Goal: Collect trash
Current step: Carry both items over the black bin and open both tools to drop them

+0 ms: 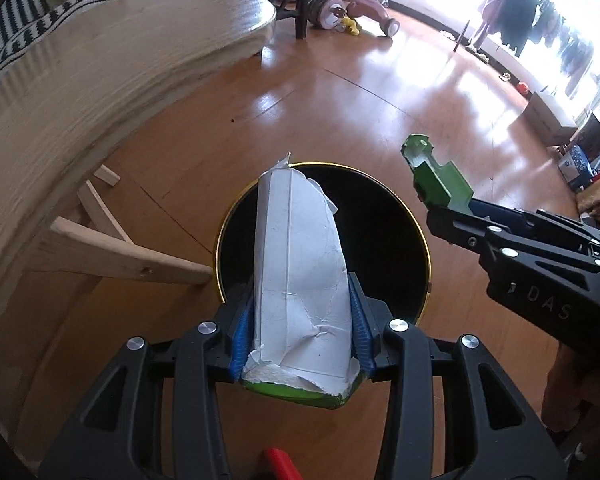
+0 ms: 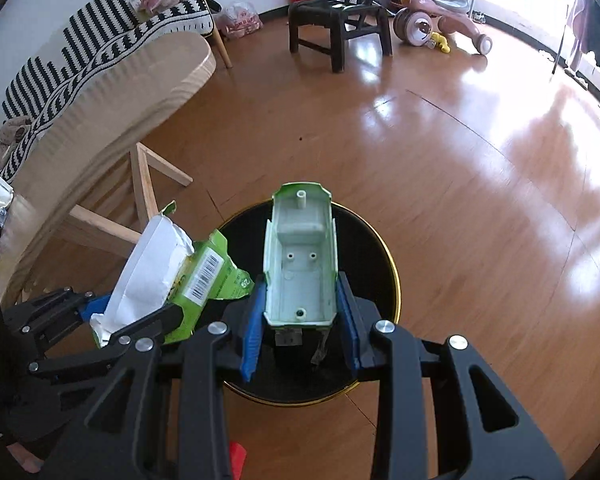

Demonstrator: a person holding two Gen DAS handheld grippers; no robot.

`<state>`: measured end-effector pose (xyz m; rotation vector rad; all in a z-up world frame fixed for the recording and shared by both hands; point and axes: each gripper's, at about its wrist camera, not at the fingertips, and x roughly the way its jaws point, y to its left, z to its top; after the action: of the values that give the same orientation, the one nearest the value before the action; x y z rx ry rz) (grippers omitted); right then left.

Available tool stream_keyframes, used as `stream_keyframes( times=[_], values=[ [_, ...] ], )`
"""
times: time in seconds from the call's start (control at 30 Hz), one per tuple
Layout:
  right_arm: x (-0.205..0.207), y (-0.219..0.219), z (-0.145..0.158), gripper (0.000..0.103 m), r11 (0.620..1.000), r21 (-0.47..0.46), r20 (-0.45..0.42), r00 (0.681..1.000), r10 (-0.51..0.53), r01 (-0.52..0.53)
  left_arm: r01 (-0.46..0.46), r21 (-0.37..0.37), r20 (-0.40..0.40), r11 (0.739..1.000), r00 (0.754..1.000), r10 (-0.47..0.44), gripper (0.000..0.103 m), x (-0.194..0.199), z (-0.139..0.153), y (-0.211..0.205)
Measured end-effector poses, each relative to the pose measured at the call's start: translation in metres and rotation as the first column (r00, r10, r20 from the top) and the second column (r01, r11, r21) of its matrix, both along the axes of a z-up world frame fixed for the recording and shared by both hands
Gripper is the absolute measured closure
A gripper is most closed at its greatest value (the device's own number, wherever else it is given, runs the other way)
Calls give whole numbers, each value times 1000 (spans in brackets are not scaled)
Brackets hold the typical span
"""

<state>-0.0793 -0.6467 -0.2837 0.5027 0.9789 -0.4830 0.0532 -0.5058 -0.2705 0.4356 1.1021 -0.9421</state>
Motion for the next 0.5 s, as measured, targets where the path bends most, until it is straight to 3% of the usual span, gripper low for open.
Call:
stream_keyframes(
  times=[0.33, 0.37, 0.43, 0.5],
  values=[
    [9, -13, -1, 69, 1000, 13, -1, 1000, -19, 19, 3, -6, 19, 1000, 1000, -3, 58, 1, 2, -10],
    [7, -14, -1, 67, 1000, 17, -1, 1000, -20, 20, 3, -11, 18, 1000, 1000, -3, 53, 1, 3, -10],
    [6, -15, 2, 45, 1000, 16, 4, 1000, -22, 22, 6, -19, 27, 1000, 1000, -6, 34, -1, 4, -11],
    [5, -13, 6, 42, 1000, -4, 9, 1000, -24, 25, 9, -29, 48, 1000, 999, -8, 30, -3, 7, -11]
  ],
)
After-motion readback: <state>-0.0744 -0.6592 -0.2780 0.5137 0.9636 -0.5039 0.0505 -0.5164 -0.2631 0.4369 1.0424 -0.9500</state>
